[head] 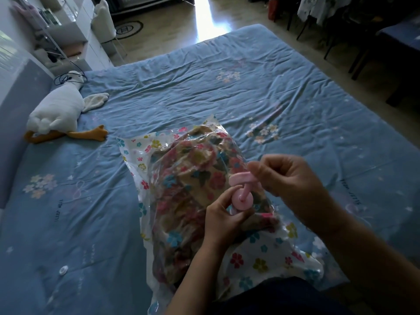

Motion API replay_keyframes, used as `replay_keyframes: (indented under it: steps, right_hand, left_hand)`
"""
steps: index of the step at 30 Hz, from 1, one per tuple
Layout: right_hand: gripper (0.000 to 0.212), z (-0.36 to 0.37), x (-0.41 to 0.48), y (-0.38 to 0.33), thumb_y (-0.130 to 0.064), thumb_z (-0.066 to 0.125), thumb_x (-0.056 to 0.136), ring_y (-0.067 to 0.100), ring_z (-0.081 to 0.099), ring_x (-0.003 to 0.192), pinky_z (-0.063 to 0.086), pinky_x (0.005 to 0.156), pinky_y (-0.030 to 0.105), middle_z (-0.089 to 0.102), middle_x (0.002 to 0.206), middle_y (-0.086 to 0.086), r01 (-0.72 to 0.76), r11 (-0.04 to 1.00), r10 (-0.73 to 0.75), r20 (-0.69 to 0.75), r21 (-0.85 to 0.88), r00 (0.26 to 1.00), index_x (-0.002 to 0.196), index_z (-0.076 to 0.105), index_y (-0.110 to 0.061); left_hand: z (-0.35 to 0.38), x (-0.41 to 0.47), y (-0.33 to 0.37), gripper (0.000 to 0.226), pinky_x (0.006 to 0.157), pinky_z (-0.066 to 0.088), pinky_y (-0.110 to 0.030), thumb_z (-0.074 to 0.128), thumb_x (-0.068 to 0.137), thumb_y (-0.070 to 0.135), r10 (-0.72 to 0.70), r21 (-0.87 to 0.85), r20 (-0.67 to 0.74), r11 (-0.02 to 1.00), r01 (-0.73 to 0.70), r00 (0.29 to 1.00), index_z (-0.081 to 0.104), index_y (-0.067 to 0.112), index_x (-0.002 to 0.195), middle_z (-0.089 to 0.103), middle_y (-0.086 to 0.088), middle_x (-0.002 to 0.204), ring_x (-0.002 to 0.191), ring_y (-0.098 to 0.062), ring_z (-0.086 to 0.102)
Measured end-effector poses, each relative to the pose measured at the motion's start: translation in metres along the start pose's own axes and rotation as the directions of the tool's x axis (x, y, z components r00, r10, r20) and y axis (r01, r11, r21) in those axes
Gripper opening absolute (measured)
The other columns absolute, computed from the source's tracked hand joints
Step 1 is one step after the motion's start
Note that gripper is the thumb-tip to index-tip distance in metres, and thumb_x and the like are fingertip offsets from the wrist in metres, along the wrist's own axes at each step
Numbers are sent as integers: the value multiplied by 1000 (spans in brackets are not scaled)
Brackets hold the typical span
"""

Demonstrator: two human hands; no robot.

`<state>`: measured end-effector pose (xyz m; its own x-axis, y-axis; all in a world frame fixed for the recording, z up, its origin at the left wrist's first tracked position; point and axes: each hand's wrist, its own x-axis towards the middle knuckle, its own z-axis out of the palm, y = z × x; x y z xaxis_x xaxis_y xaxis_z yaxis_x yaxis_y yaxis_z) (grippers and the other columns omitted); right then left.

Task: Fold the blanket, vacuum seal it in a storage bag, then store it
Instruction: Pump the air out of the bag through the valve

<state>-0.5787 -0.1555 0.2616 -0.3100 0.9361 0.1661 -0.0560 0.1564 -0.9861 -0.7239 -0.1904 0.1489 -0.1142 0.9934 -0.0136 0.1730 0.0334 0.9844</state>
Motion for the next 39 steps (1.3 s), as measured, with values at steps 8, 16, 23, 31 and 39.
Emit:
replay_keyframes:
  steps: [8,16,23,31,39]
  right_hand:
    - [62,1,-14,59,-70,61,67,13,45,51,39,52,37,48,51,7,-208,942,216,1,-264,976,57,54,-9]
    - [45,-5,4,-7,-27,62,87,6,33,45,31,45,13,38,49,-6,117,993,-117,-20,30,993,56,43,-1]
    - [54,0,-12,73,-59,63,77,5,41,47,35,50,28,45,49,-5,-179,932,183,-17,-316,983,55,51,-11]
    - [38,-2,4,-9,-22,63,85,-3,42,41,33,46,7,48,44,-13,99,993,-98,-30,60,995,57,47,-1]
    - [57,2,-9,59,-48,69,76,7,38,46,34,49,26,43,49,-3,-152,968,146,-48,-201,988,57,50,2]
  left_hand:
    - [1,-4,-3,44,88,54,-25,84,71,8,8,-27,30,1000,-7,1000,71,17,112,74,9,105,101,-8,69]
    - [-1,3,-3,53,92,53,-25,87,68,15,-7,11,7,1000,7,1000,66,39,110,73,13,108,103,-5,67]
    - [0,-2,-1,46,86,52,-19,84,70,5,14,-17,32,1000,-14,999,70,27,108,74,15,102,99,-4,69]
    - [0,1,-9,51,94,54,-33,87,69,20,-39,53,3,998,38,999,69,23,116,73,10,109,104,-7,67]
    - [1,-1,1,43,87,53,-23,83,72,4,10,-1,20,1000,-10,1000,71,14,112,74,7,104,100,-7,69]
